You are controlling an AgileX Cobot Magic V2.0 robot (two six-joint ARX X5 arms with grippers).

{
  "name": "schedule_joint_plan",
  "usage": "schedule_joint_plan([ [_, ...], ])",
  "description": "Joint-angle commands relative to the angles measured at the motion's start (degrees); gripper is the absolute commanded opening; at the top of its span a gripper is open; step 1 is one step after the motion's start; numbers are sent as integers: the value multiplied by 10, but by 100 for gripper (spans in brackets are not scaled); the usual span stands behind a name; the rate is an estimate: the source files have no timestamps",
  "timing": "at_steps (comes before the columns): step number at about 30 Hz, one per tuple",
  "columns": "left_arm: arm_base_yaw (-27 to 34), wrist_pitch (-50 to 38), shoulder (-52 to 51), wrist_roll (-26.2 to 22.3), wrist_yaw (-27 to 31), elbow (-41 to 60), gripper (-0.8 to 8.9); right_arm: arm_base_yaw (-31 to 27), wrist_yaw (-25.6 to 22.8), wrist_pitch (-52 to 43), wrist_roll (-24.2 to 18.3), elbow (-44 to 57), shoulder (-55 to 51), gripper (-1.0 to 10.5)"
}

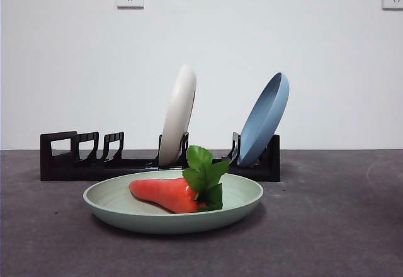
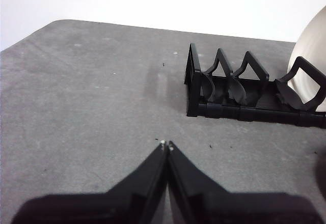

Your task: Take the green plate from the plate rack,put the plate on the table,take the carrot from the table,put the carrot in the plate

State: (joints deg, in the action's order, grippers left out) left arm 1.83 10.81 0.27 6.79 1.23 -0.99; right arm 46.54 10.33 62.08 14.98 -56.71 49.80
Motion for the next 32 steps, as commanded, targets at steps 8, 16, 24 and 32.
schedule_joint_plan([
  [8, 2, -2, -2, 6, 0, 8, -1, -108, -65, -115, -124, 26, -81, 1],
  [16, 2, -2, -2, 6, 0, 8, -1, -338, 17, -341, -134, 191, -221, 1],
  [24, 2, -2, -2, 6, 0, 8, -1, -416, 11, -515, -134, 396, -372, 1],
  [32, 2, -2, -2, 6, 0, 8, -1, -418, 11, -539, -116, 527, -475, 1],
])
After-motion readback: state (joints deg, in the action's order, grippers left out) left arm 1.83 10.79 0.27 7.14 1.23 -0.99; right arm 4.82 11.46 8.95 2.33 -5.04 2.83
